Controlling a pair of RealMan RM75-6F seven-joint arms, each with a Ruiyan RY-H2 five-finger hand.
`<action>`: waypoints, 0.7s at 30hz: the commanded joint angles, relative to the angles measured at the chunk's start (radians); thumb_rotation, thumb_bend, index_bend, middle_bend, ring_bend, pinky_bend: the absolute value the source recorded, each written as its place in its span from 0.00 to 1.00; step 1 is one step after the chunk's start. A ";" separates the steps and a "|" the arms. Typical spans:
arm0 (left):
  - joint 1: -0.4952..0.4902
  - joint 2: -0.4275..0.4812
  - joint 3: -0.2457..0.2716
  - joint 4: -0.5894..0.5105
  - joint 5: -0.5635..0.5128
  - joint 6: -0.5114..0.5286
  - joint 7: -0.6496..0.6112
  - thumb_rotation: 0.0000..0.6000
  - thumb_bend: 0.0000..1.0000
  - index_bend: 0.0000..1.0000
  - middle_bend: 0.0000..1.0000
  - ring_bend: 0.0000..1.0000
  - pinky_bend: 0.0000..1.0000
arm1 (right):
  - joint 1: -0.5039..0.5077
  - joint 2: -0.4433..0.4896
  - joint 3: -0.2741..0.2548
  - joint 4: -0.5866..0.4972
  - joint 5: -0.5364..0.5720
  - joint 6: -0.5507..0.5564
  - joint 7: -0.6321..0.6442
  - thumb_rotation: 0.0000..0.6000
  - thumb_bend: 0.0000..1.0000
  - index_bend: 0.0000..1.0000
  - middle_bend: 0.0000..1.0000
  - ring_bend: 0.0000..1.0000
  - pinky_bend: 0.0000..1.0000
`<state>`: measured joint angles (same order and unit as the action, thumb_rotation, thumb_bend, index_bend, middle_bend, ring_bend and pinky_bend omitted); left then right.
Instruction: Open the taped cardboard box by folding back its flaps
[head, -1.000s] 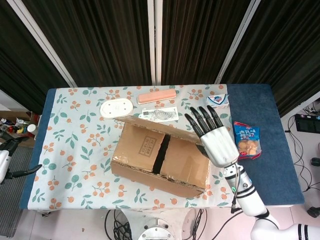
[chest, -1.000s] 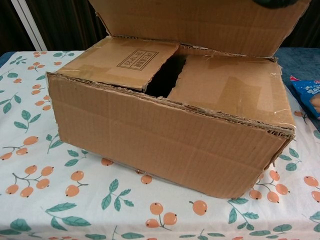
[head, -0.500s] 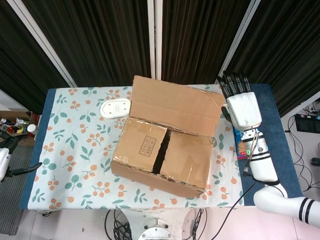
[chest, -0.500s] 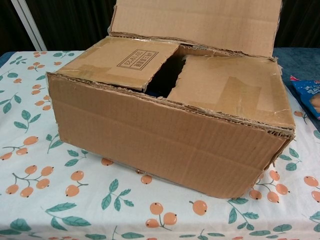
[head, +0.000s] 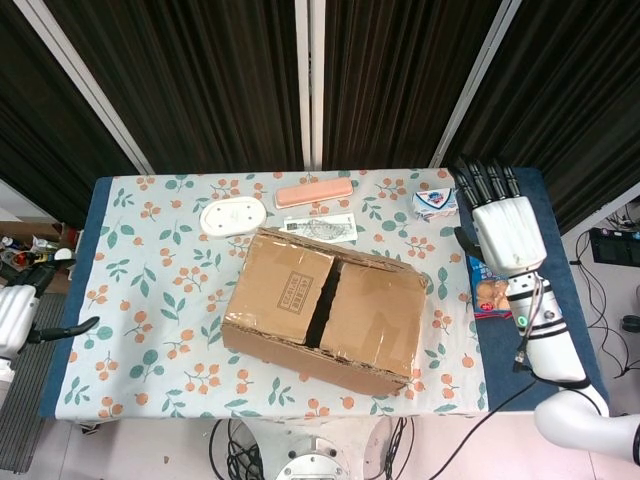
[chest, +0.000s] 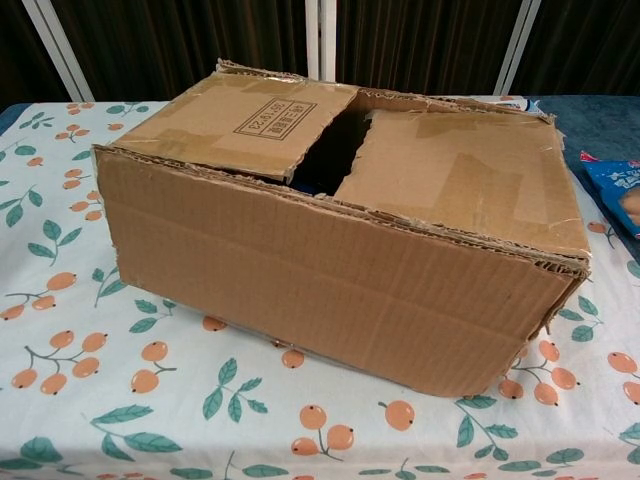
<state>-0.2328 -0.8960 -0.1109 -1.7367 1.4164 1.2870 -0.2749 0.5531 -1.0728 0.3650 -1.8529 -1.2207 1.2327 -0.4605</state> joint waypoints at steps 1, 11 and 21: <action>-0.034 0.011 -0.021 -0.031 0.024 -0.009 0.029 0.54 0.00 0.17 0.19 0.15 0.20 | -0.060 0.058 -0.029 -0.048 -0.046 0.050 0.066 1.00 0.24 0.00 0.00 0.00 0.00; -0.233 -0.027 -0.108 -0.188 0.031 -0.159 0.235 0.53 0.00 0.17 0.19 0.15 0.20 | -0.272 0.189 -0.117 -0.073 -0.214 0.277 0.252 1.00 0.24 0.00 0.00 0.00 0.00; -0.504 -0.210 -0.199 -0.236 -0.147 -0.383 0.408 0.53 0.00 0.17 0.19 0.15 0.20 | -0.412 0.219 -0.161 0.030 -0.246 0.424 0.398 1.00 0.24 0.00 0.00 0.00 0.00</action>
<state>-0.6786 -1.0532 -0.2812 -1.9684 1.3238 0.9524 0.0932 0.1611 -0.8535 0.2133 -1.8445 -1.4655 1.6412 -0.0861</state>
